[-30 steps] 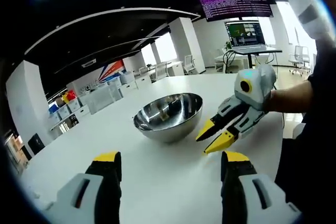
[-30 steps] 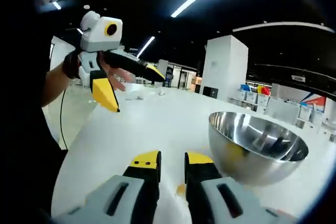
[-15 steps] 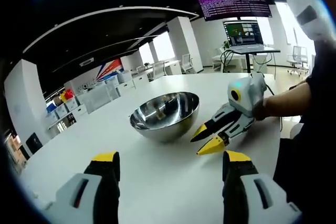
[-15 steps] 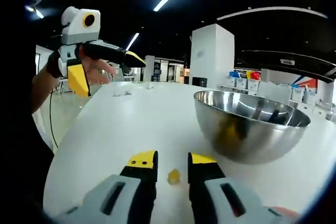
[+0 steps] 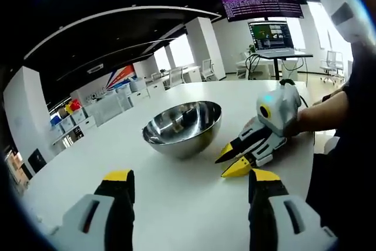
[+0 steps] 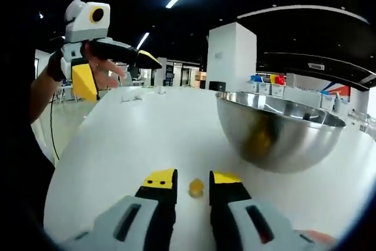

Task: Pick up the QQ candy scattered on the table and place it into the stainless steel bowl on the table

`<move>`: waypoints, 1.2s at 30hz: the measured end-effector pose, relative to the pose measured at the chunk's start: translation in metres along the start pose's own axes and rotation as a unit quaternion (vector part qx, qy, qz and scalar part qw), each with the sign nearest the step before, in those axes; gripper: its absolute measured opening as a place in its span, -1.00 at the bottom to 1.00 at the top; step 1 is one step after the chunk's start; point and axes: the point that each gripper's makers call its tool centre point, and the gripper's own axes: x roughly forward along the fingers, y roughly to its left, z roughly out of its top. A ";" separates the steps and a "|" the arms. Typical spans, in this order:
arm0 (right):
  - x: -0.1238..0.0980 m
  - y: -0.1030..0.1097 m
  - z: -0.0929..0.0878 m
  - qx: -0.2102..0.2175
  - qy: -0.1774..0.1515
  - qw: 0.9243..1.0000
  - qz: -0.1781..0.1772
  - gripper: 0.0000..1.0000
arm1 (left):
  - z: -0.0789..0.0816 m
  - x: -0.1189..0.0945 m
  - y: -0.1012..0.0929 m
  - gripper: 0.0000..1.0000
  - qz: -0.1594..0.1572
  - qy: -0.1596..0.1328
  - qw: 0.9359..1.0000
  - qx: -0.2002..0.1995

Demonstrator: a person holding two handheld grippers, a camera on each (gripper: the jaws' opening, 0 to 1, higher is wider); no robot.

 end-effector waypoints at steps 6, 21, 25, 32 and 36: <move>0.000 -0.001 -0.001 -0.014 0.002 1.000 0.000 -0.74 | -0.001 0.001 0.000 0.58 0.001 0.001 1.000 0.000; 0.000 -0.004 -0.005 -0.009 0.012 1.000 -0.001 -0.88 | -0.001 0.002 0.001 0.57 0.000 0.001 1.000 0.002; -0.002 -0.003 -0.005 -0.020 0.013 1.000 -0.001 -0.89 | 0.000 0.001 0.000 0.57 -0.001 0.000 1.000 0.002; -0.007 0.001 -0.004 -0.010 0.020 1.000 0.007 -0.90 | 0.001 -0.001 0.002 0.57 0.003 0.000 1.000 0.004; -0.016 0.012 -0.001 -0.014 0.024 0.999 0.023 -0.90 | 0.001 -0.002 0.004 0.57 0.007 0.001 1.000 0.006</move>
